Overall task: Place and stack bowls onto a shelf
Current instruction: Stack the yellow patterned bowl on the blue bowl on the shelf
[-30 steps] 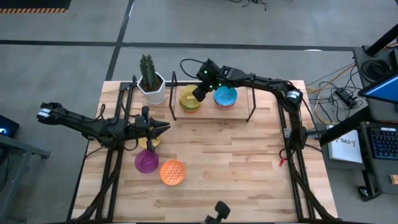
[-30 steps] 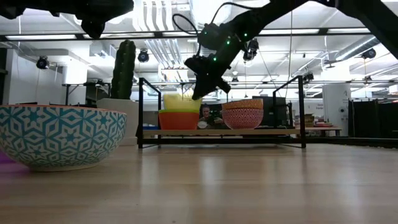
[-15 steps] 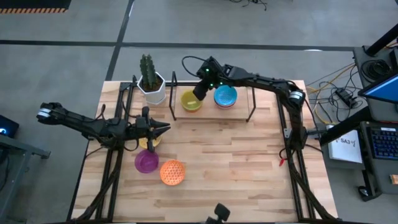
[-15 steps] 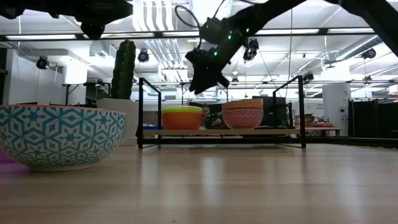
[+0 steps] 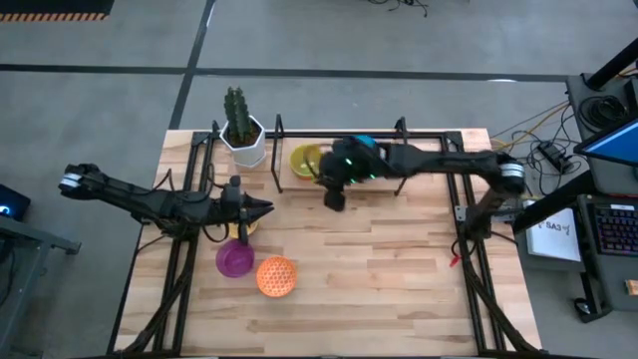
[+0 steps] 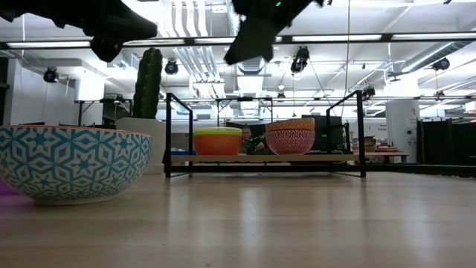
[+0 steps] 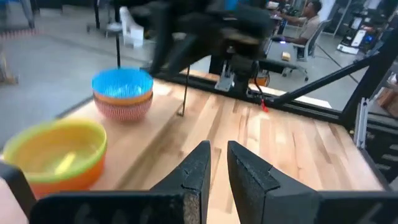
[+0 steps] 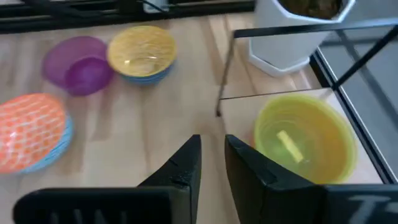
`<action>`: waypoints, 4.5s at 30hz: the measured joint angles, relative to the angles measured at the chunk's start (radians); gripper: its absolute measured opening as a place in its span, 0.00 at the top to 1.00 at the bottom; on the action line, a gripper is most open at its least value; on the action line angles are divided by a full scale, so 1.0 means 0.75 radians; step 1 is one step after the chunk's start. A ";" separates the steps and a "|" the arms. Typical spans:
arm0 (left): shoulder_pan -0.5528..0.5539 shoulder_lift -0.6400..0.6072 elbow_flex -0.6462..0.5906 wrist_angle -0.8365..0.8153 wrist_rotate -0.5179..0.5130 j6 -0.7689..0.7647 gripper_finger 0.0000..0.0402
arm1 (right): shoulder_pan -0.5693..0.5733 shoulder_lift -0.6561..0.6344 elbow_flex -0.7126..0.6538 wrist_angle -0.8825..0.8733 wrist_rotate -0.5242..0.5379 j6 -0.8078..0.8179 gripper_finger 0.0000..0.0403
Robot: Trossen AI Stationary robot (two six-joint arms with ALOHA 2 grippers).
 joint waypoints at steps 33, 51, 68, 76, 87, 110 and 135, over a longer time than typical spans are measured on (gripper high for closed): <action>0.002 1.029 0.892 -1.802 0.257 -1.280 0.87 | 0.402 -0.954 -1.156 0.414 0.016 0.142 0.87; 0.074 1.033 0.661 -1.499 0.275 -1.355 0.65 | 0.402 -0.982 -1.189 0.451 0.008 0.035 0.87; 0.092 1.225 0.584 -1.311 0.246 -1.315 0.88 | 0.402 -0.982 -1.189 0.426 0.008 0.032 0.87; 0.071 1.268 0.727 -1.441 0.219 -1.168 0.98 | 0.414 -1.063 -1.219 0.366 0.008 0.067 0.87; -0.052 1.271 1.172 -1.235 0.040 -0.166 0.99 | 0.470 -1.309 -1.429 0.453 0.008 0.166 0.87; 0.619 1.670 1.602 -0.482 0.357 0.837 0.98 | 0.471 -1.417 -1.439 0.439 -0.068 0.131 0.87; 0.700 1.864 1.813 -0.600 0.398 0.824 0.79 | 0.471 -1.417 -1.466 0.452 -0.073 0.121 0.87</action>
